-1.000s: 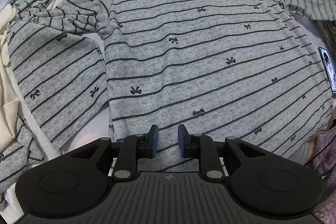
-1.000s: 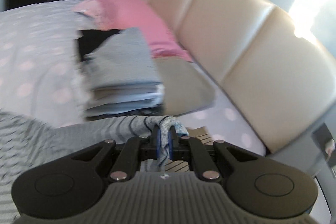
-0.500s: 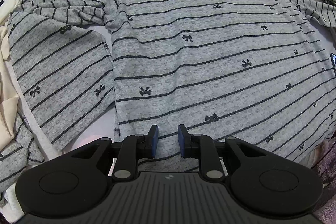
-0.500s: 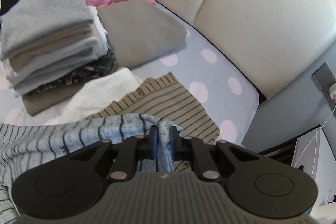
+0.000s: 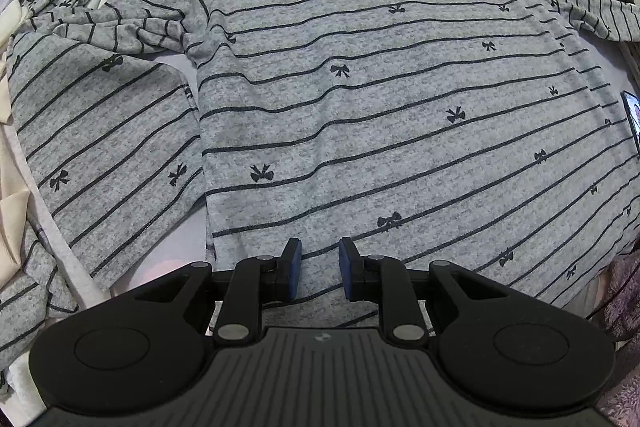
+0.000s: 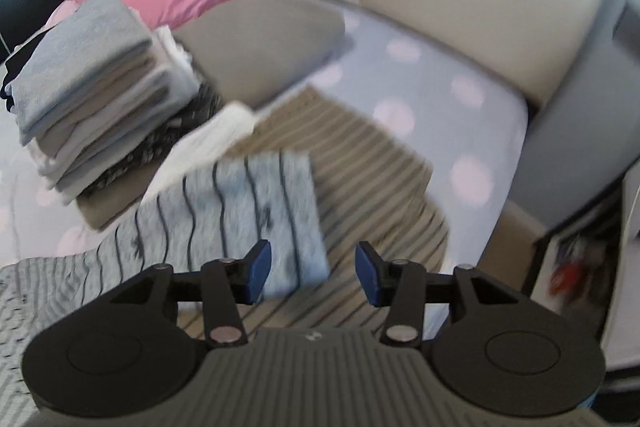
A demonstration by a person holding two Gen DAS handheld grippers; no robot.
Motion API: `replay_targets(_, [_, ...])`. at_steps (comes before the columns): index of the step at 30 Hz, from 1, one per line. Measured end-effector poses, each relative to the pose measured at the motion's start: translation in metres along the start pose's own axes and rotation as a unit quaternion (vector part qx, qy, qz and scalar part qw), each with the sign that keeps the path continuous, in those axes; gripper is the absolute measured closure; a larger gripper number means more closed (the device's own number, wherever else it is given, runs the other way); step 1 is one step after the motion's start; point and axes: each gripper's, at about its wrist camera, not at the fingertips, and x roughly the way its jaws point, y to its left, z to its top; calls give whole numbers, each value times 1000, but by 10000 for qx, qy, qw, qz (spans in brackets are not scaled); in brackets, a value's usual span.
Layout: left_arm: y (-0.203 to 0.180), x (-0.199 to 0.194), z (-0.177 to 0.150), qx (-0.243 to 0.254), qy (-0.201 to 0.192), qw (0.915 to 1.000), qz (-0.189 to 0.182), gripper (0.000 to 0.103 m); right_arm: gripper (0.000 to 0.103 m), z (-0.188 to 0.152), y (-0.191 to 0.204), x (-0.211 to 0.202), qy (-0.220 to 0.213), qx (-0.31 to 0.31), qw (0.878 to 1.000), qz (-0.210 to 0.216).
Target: Fold clothes
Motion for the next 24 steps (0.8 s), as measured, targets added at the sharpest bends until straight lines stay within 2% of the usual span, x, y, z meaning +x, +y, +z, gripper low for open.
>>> replay_targets(4, [1, 0, 0, -53, -11, 10000, 40, 85, 54, -13, -14, 9, 181, 486, 9982, 312])
replay_targets(6, [1, 1, -1, -70, -3, 10000, 60, 85, 58, -16, -19, 18, 273, 775, 9955, 476])
replay_targets(9, [1, 2, -2, -82, 20, 9999, 87, 85, 77, -20, -22, 27, 366, 1083, 9916, 614])
replay_targets(11, [1, 3, -3, -70, 24, 9999, 102, 85, 94, -21, -23, 26, 304, 1140, 9908, 664])
replay_targets(12, [1, 2, -3, -61, 21, 9999, 111, 85, 97, -20, -23, 22, 251, 1139, 9909, 667])
replay_targets(19, [-1, 1, -4, 4, -36, 9999, 126, 85, 98, -1, -32, -45, -369, 1298, 9856, 1024])
replay_targets(22, [-3, -2, -5, 37, -94, 9998, 142, 84, 98, 4, -35, -65, -484, 1291, 9864, 892])
replay_targets(24, [-2, -5, -5, 19, -145, 9998, 134, 85, 98, 1, -33, -59, -419, 1170, 9894, 755])
